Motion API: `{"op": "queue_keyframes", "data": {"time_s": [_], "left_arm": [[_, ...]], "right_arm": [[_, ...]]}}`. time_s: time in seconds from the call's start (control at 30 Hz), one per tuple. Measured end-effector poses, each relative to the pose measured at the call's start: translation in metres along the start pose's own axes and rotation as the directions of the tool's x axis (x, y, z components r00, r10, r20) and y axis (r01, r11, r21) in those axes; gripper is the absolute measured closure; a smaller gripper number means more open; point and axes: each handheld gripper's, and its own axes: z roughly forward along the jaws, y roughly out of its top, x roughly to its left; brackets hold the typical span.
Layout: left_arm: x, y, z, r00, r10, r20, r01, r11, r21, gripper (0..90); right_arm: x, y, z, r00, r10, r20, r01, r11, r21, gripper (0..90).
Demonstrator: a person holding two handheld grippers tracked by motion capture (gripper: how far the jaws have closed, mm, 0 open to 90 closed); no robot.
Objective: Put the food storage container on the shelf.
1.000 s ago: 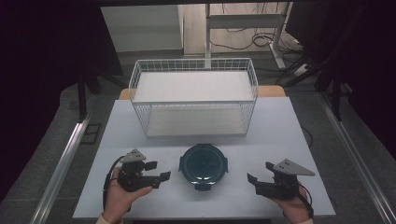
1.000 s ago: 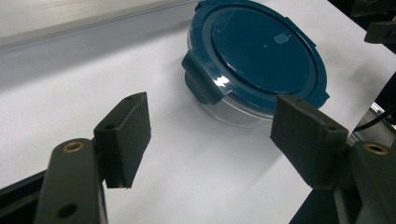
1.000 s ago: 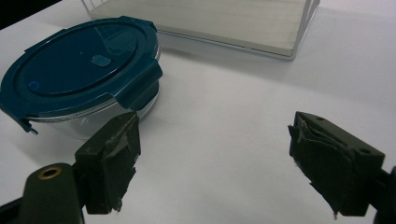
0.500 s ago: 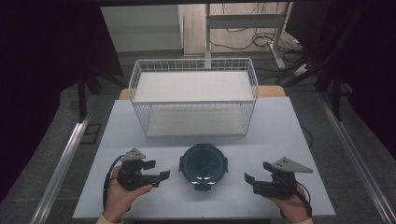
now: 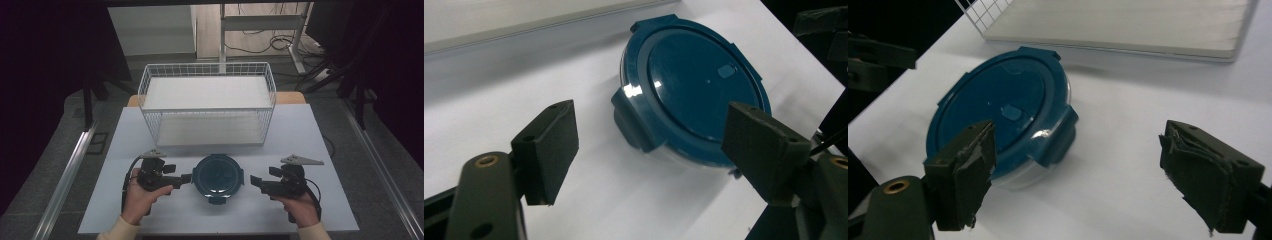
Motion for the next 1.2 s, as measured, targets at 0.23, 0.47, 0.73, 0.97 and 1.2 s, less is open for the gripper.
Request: {"op": "queue_keyframes", "data": {"time_s": [0.23, 0.47, 0.73, 0.97, 1.2], "left_arm": [[0.006, 0.002, 0.007, 0.9985, -0.05, 0.023, 0.049, 0.9987, 0.015, 19.9], [0.011, 0.006, 0.025, 0.9886, -0.116, 0.096, 0.11, 0.9918, 0.064, 15.3], [0.019, 0.002, 0.046, 0.9758, -0.18, 0.124, 0.167, 0.9801, 0.107, 14.0], [0.017, 0.001, 0.054, 0.9705, -0.194, 0.144, 0.176, 0.9766, 0.123, 14.0], [0.016, 0.0, 0.069, 0.9529, -0.233, 0.194, 0.203, 0.9651, 0.166, 13.8]], "right_arm": [[0.007, 0.006, 0.018, 0.9992, 0.027, -0.03, -0.026, 0.999, 0.04, 15.0], [0.009, 0.005, 0.044, 0.9945, 0.093, -0.049, -0.088, 0.992, 0.089, 13.1], [0.007, 0.003, 0.055, 0.9911, 0.119, -0.061, -0.111, 0.987, 0.118, 12.2], [0.006, -0.001, 0.069, 0.9796, 0.177, -0.095, -0.162, 0.976, 0.149, 11.6], [0.006, -0.004, 0.078, 0.968, 0.226, -0.11, -0.205, 0.963, 0.176, 10.1]]}}
